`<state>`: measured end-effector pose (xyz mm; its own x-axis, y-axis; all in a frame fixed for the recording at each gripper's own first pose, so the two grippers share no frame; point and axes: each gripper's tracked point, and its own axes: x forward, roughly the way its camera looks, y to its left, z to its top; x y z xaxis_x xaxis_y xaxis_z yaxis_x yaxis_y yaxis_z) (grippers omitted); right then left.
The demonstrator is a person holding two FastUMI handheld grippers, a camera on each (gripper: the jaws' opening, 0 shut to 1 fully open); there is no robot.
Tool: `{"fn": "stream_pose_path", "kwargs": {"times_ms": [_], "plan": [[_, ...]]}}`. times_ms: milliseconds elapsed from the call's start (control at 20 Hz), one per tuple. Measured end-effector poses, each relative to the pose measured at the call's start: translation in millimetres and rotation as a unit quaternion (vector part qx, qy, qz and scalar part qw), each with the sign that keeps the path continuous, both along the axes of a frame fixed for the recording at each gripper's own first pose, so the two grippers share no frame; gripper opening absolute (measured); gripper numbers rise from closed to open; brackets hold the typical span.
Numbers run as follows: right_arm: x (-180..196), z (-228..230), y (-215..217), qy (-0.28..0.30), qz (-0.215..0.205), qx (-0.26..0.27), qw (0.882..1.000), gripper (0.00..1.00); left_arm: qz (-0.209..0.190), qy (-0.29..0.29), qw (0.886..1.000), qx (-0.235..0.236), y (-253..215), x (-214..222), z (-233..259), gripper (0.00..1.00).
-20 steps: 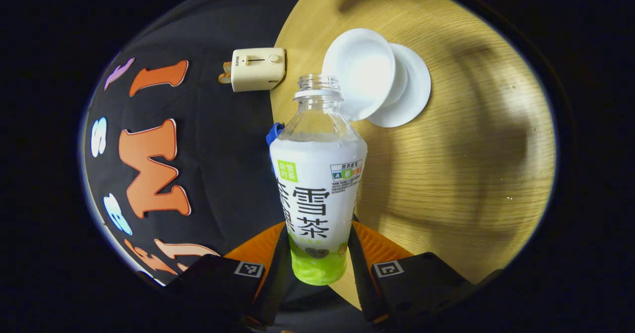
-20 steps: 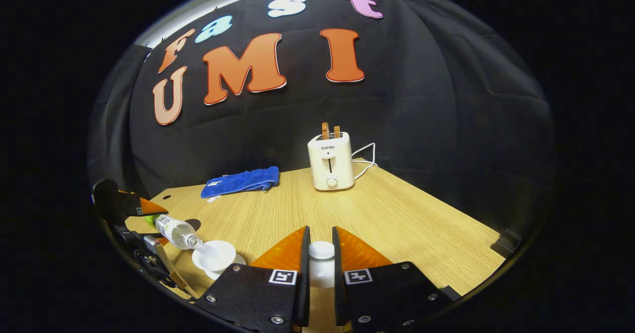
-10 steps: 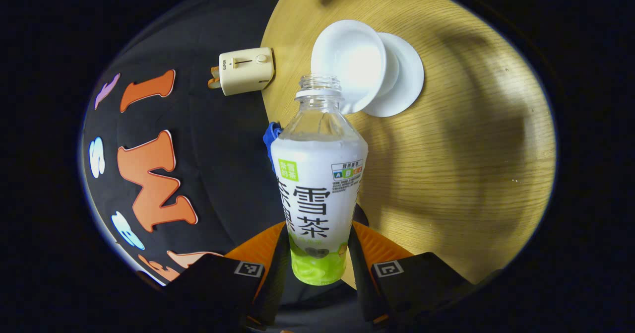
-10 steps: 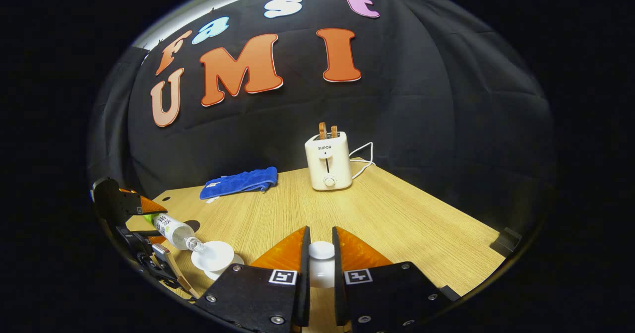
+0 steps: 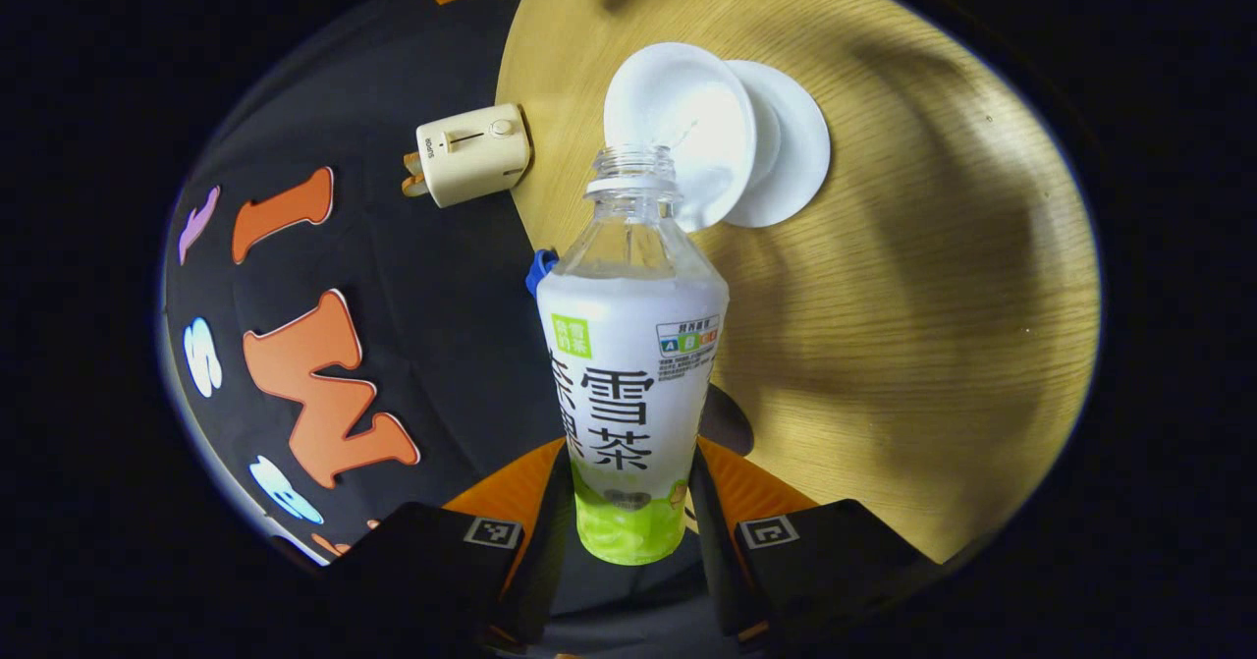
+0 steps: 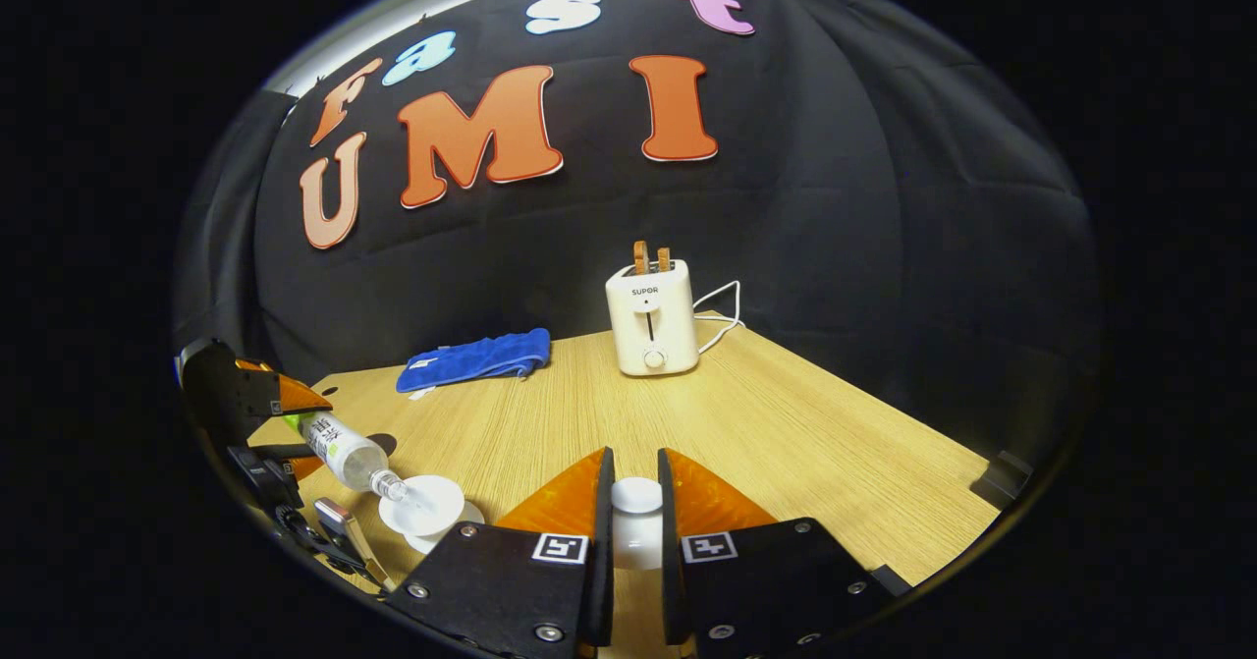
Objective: Open the teacup lid with one hand, grasp the water bottle and pour water into the teacup with the other hand; after pouring, place the water bottle on the coaster and then close the teacup lid.
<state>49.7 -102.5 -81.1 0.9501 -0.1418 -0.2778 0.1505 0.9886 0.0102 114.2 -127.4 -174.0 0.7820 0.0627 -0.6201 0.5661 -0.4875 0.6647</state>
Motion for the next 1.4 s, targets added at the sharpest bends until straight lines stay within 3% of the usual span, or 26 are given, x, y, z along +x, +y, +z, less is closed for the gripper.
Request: {"fn": "stream_pose_path", "kwargs": {"times_ms": [1400], "plan": [[0.1,0.5,-5.8,0.001,-0.007,-0.001,1.0,0.2,-0.087,-0.05,0.989,0.108,-22.1,11.2,38.9,0.65]]}}
